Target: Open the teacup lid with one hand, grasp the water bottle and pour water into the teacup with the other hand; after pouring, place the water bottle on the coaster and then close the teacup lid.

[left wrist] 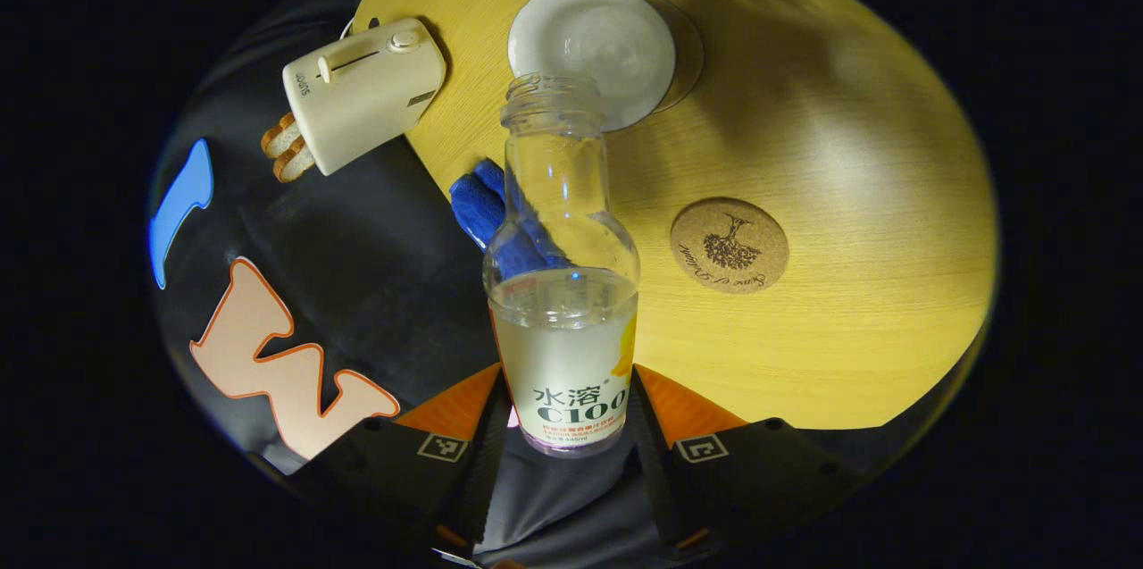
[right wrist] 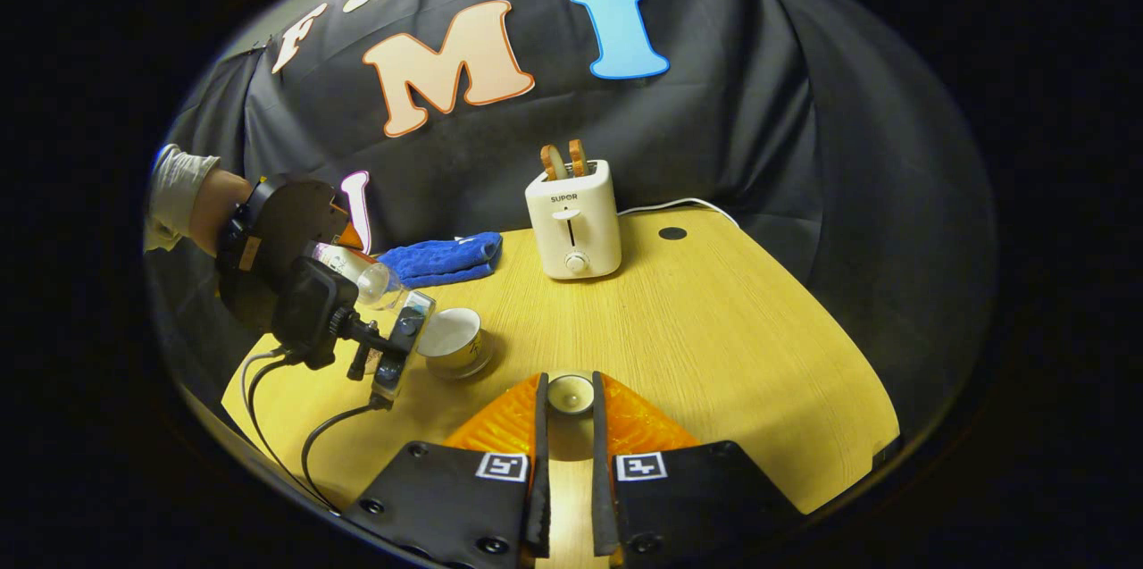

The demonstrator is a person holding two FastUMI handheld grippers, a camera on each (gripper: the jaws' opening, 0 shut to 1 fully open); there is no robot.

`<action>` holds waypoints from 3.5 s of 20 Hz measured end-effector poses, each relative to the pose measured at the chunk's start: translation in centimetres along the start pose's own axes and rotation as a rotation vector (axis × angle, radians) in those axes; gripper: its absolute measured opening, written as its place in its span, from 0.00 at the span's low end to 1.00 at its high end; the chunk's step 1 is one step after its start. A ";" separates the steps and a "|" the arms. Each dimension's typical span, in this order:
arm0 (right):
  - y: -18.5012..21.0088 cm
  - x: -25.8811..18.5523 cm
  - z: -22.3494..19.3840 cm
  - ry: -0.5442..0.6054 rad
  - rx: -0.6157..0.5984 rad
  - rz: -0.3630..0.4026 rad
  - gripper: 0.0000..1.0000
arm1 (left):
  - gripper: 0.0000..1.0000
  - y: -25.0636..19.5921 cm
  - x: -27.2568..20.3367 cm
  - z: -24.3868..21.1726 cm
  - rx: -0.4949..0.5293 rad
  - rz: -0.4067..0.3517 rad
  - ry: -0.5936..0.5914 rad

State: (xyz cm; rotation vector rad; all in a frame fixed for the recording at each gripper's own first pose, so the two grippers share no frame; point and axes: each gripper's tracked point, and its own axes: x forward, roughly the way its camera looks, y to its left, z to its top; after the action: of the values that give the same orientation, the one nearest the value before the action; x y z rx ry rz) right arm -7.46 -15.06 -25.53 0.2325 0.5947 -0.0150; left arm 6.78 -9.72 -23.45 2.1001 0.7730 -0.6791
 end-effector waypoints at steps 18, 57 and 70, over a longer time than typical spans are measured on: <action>3.9 -0.3 0.5 0.067 -0.138 0.010 0.22 | 0.69 -7.3 2.7 5.2 -0.885 -0.058 -0.366; 15.8 8.0 3.5 0.047 -0.259 0.099 0.21 | 0.97 -8.9 0.8 4.1 -1.843 -0.038 -0.696; 17.3 14.0 0.9 0.064 -0.278 0.139 0.22 | 0.97 -11.4 -6.1 -1.5 -1.907 0.031 -0.633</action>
State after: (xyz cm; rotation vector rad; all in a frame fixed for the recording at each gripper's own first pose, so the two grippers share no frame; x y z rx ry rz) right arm 6.04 2.31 -28.95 0.0040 0.6360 0.2094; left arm -5.15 -4.51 -23.99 0.1282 0.5329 -0.2320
